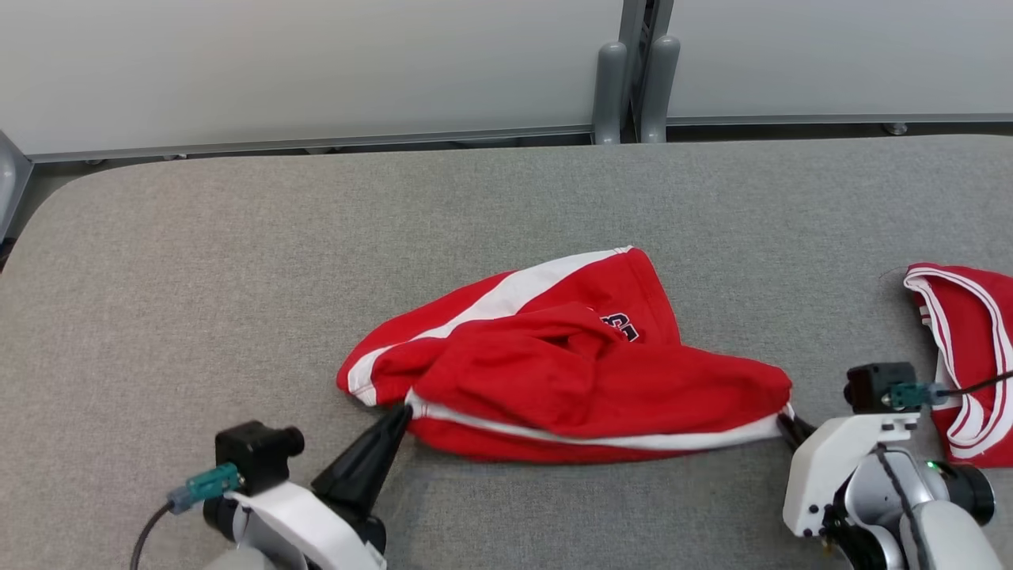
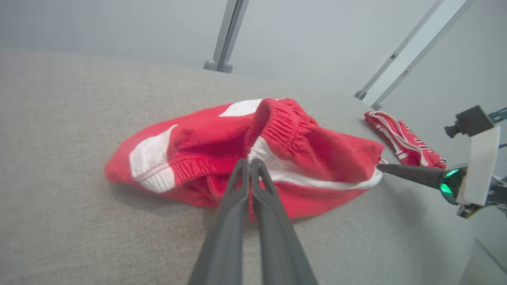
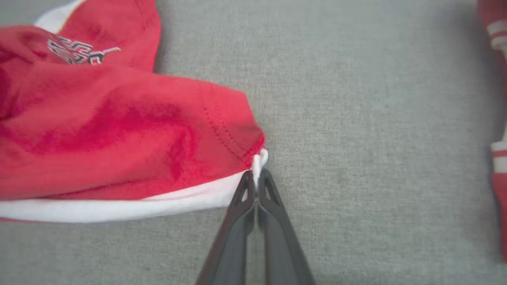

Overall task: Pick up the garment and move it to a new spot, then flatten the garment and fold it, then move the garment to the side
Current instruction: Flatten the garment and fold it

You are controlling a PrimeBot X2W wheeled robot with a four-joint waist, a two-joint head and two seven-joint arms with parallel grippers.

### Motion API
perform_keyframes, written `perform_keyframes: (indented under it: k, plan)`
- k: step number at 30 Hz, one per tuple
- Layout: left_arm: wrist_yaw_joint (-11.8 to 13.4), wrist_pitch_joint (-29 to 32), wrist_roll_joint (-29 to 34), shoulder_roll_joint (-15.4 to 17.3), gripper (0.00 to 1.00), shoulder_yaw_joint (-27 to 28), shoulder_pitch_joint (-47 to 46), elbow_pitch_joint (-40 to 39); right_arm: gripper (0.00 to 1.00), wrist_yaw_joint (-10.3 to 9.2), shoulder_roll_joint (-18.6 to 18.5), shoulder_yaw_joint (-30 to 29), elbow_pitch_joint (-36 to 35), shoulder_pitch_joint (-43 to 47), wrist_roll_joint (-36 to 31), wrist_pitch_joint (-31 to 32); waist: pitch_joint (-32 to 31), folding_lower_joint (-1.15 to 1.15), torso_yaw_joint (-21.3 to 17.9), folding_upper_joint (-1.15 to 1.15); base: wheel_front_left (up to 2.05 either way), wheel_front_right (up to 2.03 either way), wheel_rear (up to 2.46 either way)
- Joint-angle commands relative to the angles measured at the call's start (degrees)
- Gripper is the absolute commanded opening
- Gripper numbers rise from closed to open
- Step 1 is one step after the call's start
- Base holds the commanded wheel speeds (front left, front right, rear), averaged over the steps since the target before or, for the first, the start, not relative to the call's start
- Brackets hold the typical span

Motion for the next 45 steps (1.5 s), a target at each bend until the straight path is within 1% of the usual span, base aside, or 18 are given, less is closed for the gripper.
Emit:
perform_keyframes:
  k: [1,5,7,9,10,13,15,16,19,20,24,27,31,34,38,39,42,45]
  plan:
    - [-0.6,-0.5,0.2,-0.5,0.00,2.0,-1.1,-1.1,0.00,0.02,-0.4,-0.4,-1.0,-1.0,2.1,-1.8,-0.3,0.00,0.1,0.00,0.00,0.00,0.00]
    - [-2.3,-0.7,1.9,-1.8,0.00,10.4,-1.2,-6.3,0.00,0.03,-0.3,-0.7,-7.0,-2.3,11.8,-6.5,-1.4,0.00,0.0,0.00,0.00,0.00,0.00]
    - [-3.0,-0.6,3.3,-1.6,0.00,13.7,-1.3,-8.9,0.00,0.03,-0.4,-0.6,-11.7,-3.3,16.6,-7.9,-1.9,0.00,-0.4,0.00,0.00,0.00,0.00]
    - [-3.6,-0.7,4.0,-1.0,0.00,15.7,-2.9,-11.4,0.00,0.03,-0.4,-0.9,-16.2,-5.0,20.2,-9.2,-2.3,0.00,-1.1,0.00,0.00,0.00,0.00]
    - [-3.6,-0.7,4.0,-1.0,0.00,15.7,-2.9,-11.4,0.00,0.03,-0.4,-0.9,-16.2,-5.0,20.2,-9.2,-2.3,0.00,-1.1,0.00,0.00,0.00,0.00]
    - [-4.1,-0.2,2.7,-0.2,0.00,18.2,-5.8,-14.7,0.00,0.03,-0.4,-0.9,-21.9,-8.3,24.1,-10.8,-2.6,0.00,-2.0,0.00,0.00,0.00,0.00]
    - [-4.2,1.0,1.8,0.7,0.00,19.6,-8.2,-16.5,0.00,0.03,-0.3,-0.9,-24.2,-10.9,26.7,-11.4,-2.6,0.00,-2.7,0.00,0.00,0.00,0.00]
    - [-4.0,1.9,2.2,1.5,0.00,20.0,-9.6,-17.1,0.00,0.03,-0.3,-0.5,-24.9,-12.3,27.3,-11.1,-2.5,0.00,-3.1,0.00,0.00,0.00,0.00]
    - [-4.1,4.8,1.0,2.1,0.00,20.7,-13.1,-18.3,0.00,0.03,-0.3,0.2,-25.3,-17.0,26.3,-10.1,-1.9,0.00,-4.3,0.00,0.00,0.00,0.00]
    - [-4.1,5.6,0.4,2.3,0.00,20.9,-14.0,-18.1,0.00,0.03,-0.3,0.3,-24.8,-18.4,25.8,-10.1,-1.6,0.00,-4.6,0.00,0.00,0.00,0.00]
    - [-4.7,7.9,-3.1,1.3,0.00,22.1,-17.7,-16.3,0.00,0.03,-0.3,1.3,-21.9,-24.8,24.1,-10.8,0.2,0.00,-5.4,0.00,0.00,0.00,0.00]
    - [-5.1,9.0,-5.4,0.1,0.00,22.8,-20.0,-13.5,0.00,0.03,-0.3,3.9,-18.4,-29.7,22.5,-11.7,1.9,0.00,-6.0,0.00,0.00,0.00,0.00]
    - [-5.8,10.0,-6.5,-1.9,0.00,23.0,-24.7,-7.8,0.00,0.03,-0.3,8.1,-9.6,-37.1,21.9,-12.2,5.0,0.00,-6.6,0.00,0.00,0.00,0.00]
    - [-7.1,9.9,-6.5,-3.5,0.00,22.7,-29.2,-3.9,0.00,0.03,-0.4,10.6,-2.3,-44.2,21.4,-14.6,8.5,0.00,-7.0,0.00,0.00,0.00,0.00]
    - [-8.1,7.2,-4.9,-5.5,0.00,23.9,-36.6,1.1,0.00,0.03,-0.5,10.8,6.4,-54.3,16.7,-21.0,13.1,0.00,-6.6,0.00,0.00,0.00,0.00]
    - [-8.5,4.6,-2.9,-6.2,0.00,24.5,-40.4,3.5,0.00,0.03,-0.9,10.3,10.2,-58.7,14.5,-25.0,14.7,0.00,-6.3,0.00,0.00,0.00,0.00]
    - [-9.0,1.3,-0.7,-7.6,0.00,25.4,-45.3,5.9,0.00,0.03,-1.2,8.6,15.7,-64.7,10.6,-31.3,16.3,0.00,-6.2,0.00,0.00,0.00,0.00]
    - [-9.4,-0.2,1.3,-8.5,0.00,26.8,-48.5,7.6,0.00,0.03,-1.1,6.6,20.2,-69.5,7.3,-37.8,16.8,0.00,-6.0,0.00,0.00,0.00,0.00]
